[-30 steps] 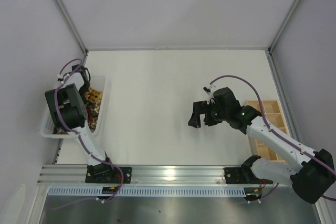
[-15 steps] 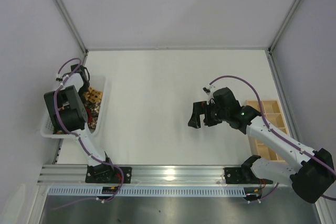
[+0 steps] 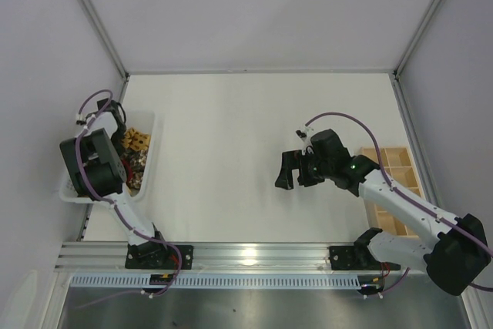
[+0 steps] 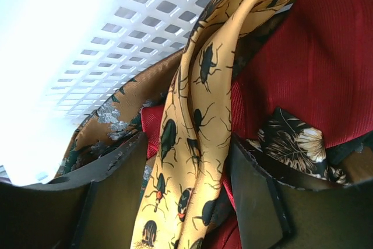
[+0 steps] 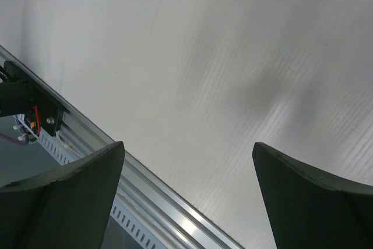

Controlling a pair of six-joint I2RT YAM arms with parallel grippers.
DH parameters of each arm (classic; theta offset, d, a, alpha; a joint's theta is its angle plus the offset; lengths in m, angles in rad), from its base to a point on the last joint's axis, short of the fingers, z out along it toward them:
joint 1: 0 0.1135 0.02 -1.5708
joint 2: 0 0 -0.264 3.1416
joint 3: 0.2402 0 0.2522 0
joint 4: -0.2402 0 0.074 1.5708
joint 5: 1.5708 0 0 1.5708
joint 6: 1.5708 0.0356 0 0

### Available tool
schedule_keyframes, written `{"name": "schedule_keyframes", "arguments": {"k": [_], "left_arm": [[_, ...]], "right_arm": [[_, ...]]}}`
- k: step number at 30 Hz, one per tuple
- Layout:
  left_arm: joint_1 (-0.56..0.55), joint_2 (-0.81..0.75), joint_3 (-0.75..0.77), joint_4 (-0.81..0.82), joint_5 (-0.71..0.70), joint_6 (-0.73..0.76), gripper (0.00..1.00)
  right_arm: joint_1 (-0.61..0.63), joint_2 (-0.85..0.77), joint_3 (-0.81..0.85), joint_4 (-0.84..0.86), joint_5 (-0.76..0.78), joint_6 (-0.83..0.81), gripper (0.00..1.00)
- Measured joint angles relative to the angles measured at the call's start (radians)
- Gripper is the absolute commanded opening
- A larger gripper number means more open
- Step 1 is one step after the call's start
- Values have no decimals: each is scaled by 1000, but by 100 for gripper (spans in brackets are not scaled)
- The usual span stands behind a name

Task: Roll the ties
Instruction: Grab a tie with the left arm

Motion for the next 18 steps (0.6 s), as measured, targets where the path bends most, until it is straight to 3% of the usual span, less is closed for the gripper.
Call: {"name": "schedule_keyframes", "arguments": {"k": [4,18], "left_arm": [[3,-21,-4,9,18,8,71],[3,-82,23,16,67,17,66]], "right_arm": [[0,11,-2,6,-8,0,100],[0,31,-2,24,-25,0,100]]}}
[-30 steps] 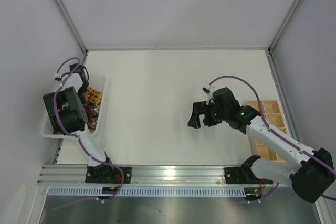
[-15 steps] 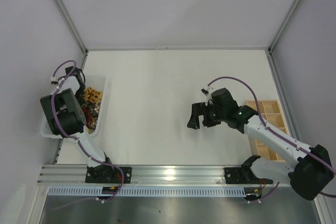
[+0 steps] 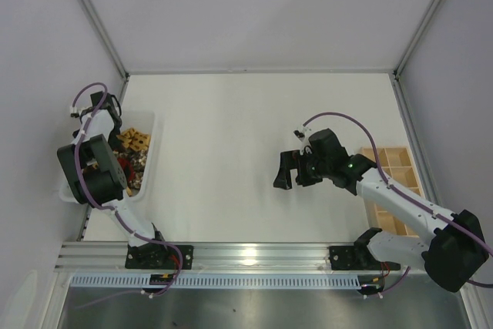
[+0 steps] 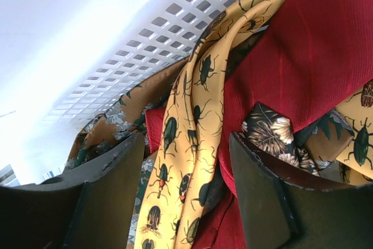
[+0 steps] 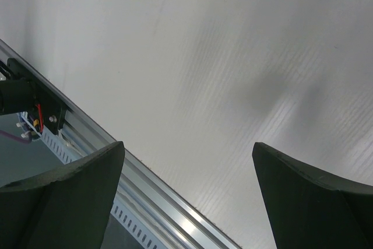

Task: Roll the ties
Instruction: Grab a tie with the left arm

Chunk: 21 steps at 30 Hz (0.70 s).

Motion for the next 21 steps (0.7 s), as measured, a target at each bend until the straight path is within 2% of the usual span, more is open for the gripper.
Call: {"name": "schedule_keyframes", "arguments": {"k": [12,17,19,21], "left_arm": [[2,28,-3,-2,5,8,65],[3,33,-3,-4,3,8,56],[3,33,-3,-4,3,8,47],[3,33,-3,-4,0,13,46]], "right_arm": [[0,0,-21,16,-8,0,100],[0,0,-29,20,-16,0,100],[0,0,-31,20,-18,0,100],[0,0,-31,20,-18,0,100]]}}
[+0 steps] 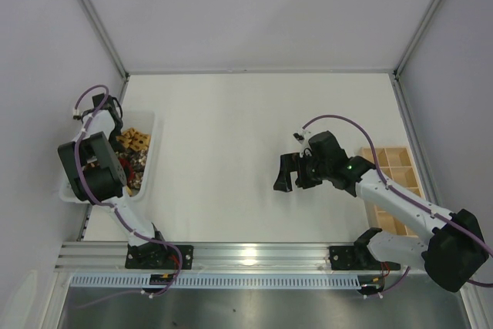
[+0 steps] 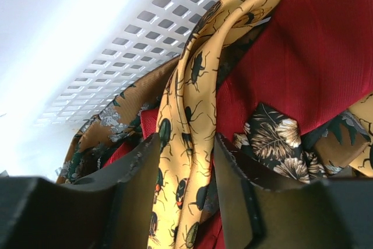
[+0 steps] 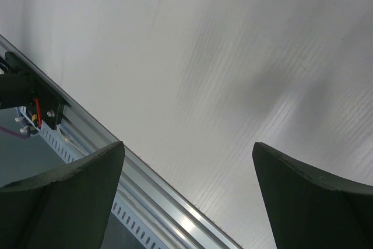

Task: Roll the ties
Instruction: Grab a tie with the left arm

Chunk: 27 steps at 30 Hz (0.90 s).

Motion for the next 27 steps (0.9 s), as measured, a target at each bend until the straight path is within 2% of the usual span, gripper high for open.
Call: {"name": "schedule_keyframes", "arguments": {"k": [9,11,17,18,21,27], "left_arm": [[13,0,-11,4,-4,3,50],[19,0,-14,6,-3,2,48],[32,0,-15,8,-2,2,29],[33,0,-15,8,-2,2,17],[34,0,-14,4,6,0,1],[35,-15,2,-23,43,-1,0]], "right_arm": [[0,11,-2,3,0,0,100],[0,15,-2,4,-1,0,100],[0,17,-2,8,-7,0,100],[0,18,-2,8,-8,0,100],[0,18,-2,8,-8,0,100],[0,19,-2,8,-8,0,100]]}}
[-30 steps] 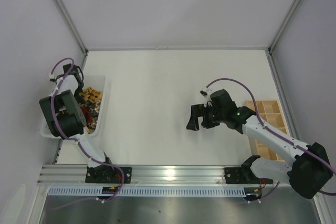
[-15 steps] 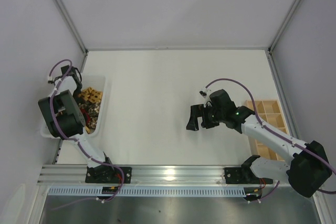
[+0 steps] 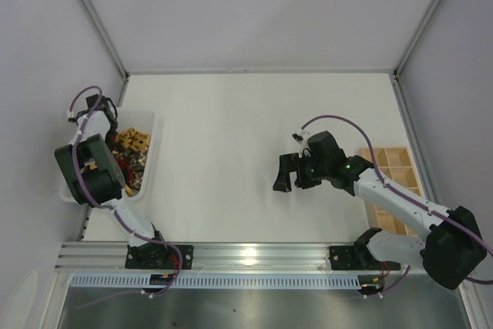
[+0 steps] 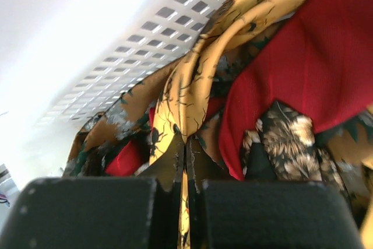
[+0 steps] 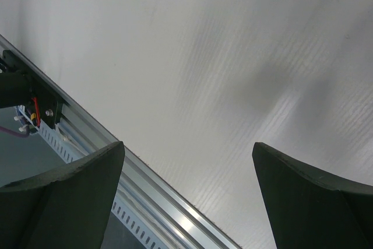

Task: Roll the ties
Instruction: Grab a tie with the left arm, then move the tie to the center of the board

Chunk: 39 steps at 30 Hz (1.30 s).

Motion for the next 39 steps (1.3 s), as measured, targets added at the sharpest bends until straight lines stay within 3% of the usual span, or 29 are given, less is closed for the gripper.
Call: {"name": "schedule_keyframes", "arguments": {"k": [6,18,22,31,39], "left_arm": [[-13,-122,35,-59,52,-15,0],[-138,-484,77,-91,192,-59,1],[-186,-587,119,-90,335,-61,1],[-318,-696,423,-24,686,-157,1],[-377,-723,400,25,974,-234,0]], "right_arm": [[0,8,0,0,0,0,100],[-5,11,5,-30,17,0,100],[-22,11,28,-48,23,0,100],[-50,15,102,-76,38,6,100],[-66,-1,131,-90,58,27,100]]}}
